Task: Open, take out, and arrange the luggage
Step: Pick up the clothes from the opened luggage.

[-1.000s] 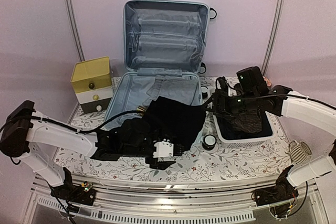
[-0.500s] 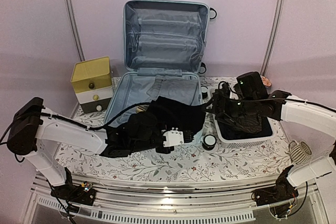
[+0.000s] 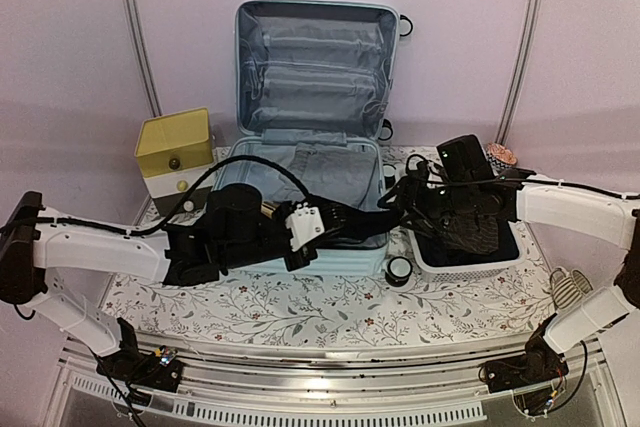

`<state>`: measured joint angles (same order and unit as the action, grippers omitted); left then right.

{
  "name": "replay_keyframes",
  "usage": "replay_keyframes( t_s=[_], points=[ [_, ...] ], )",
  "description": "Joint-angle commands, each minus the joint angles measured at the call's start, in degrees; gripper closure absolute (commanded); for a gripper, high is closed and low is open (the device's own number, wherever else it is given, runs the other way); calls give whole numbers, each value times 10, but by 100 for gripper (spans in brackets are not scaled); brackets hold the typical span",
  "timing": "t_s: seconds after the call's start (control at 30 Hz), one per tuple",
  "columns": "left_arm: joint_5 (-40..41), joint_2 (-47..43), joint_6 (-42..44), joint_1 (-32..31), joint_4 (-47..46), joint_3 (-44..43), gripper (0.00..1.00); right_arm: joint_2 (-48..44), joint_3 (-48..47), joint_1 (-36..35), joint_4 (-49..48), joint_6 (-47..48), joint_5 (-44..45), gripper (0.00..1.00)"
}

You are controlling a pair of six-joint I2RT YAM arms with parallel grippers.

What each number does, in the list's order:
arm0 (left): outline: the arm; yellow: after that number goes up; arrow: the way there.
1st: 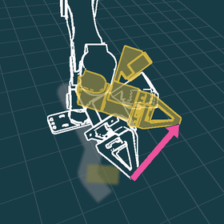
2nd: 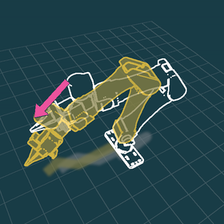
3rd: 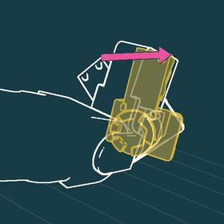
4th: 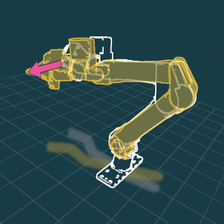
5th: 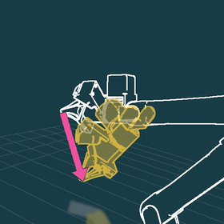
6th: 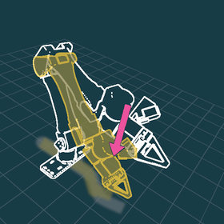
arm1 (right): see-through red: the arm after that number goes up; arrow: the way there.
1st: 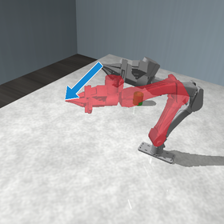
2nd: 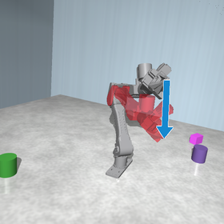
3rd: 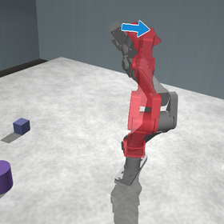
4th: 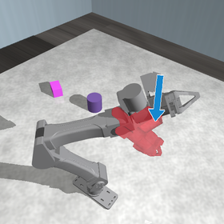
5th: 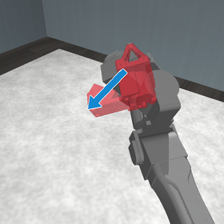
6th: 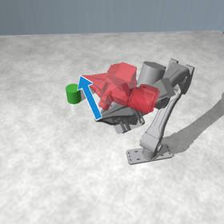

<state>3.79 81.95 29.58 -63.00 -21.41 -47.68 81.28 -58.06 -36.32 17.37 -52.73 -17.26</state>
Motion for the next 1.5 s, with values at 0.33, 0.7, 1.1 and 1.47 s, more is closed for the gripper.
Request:
replay_keyframes(
  t_s=[0.33, 0.7, 1.1, 1.47],
  points=[
    [-17, -17, -29, 7, -33, 12, 100, 14, 14, -2, -24, -135, 23, 36],
    [-19, -25, -31, 7, -40, 21, 100, -19, 59, -13, -7, -170, 38, 34],
    [-19, -26, -37, 7, -40, 23, 100, 17, 32, -25, -75, -202, 18, 85],
    [-8, 30, -63, -12, -75, -38, 100, 12, -62, 80, 24, -68, 5, 98]
  ],
)
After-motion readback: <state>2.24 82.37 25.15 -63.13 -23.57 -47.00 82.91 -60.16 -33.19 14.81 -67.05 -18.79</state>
